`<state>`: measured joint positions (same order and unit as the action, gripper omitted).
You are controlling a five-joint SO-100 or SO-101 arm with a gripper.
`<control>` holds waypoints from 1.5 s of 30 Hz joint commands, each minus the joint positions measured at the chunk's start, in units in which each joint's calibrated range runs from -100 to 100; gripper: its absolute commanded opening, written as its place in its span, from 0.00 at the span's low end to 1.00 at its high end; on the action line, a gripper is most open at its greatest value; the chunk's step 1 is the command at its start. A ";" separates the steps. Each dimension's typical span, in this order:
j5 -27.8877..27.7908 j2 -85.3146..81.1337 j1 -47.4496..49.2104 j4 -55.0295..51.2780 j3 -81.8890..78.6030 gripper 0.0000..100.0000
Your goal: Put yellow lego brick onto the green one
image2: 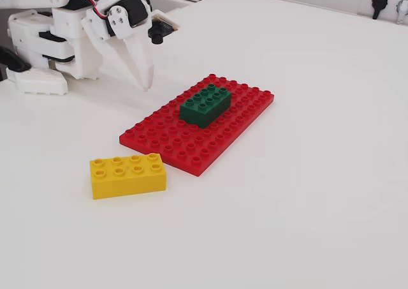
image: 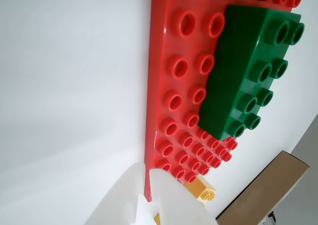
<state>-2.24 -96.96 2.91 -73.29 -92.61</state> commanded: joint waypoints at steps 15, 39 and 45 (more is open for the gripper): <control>0.20 0.40 -0.26 -0.58 0.38 0.01; 0.20 0.31 -0.19 -0.58 0.47 0.01; 0.25 0.40 -0.26 -0.58 0.47 0.01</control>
<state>-2.18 -96.96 2.99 -73.29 -92.61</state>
